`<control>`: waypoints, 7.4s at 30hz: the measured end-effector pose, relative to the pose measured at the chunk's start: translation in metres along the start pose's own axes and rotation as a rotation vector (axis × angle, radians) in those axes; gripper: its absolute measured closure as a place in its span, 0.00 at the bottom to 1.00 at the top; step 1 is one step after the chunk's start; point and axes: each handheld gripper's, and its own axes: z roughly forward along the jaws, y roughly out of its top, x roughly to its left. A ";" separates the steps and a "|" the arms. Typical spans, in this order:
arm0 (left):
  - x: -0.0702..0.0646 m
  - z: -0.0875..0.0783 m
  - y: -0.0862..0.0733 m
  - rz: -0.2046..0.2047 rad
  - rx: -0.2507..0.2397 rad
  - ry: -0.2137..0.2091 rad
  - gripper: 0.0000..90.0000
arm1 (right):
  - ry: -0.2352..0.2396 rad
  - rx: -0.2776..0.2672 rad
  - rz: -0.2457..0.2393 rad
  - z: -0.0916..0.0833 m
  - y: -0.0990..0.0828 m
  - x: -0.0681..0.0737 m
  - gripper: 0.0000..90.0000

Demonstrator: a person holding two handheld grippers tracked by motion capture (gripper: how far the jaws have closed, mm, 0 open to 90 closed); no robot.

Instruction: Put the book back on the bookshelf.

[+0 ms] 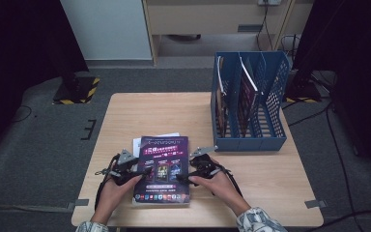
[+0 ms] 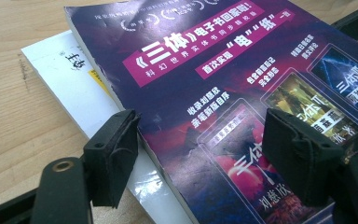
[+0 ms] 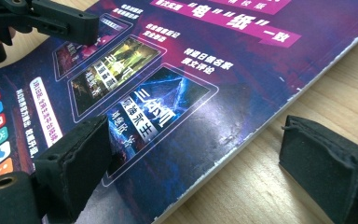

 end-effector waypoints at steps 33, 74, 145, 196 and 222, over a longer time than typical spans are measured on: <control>0.003 -0.002 -0.002 0.000 -0.003 -0.005 0.29 | -0.006 -0.016 -0.048 -0.001 0.035 0.010 0.17; 0.004 -0.004 0.000 -0.022 -0.017 0.000 0.21 | -0.104 -0.031 0.058 0.033 0.075 0.014 0.78; 0.011 -0.027 0.020 -0.047 -0.108 -0.070 0.85 | -0.054 -0.372 -0.271 -0.037 0.113 0.042 0.88; 0.009 -0.045 0.026 0.030 -0.215 -0.029 0.88 | 0.068 -0.424 -0.306 -0.063 0.162 0.043 0.78; 0.013 -0.043 0.022 0.006 -0.233 -0.024 0.84 | 0.060 -0.443 -0.292 -0.063 0.164 0.044 0.92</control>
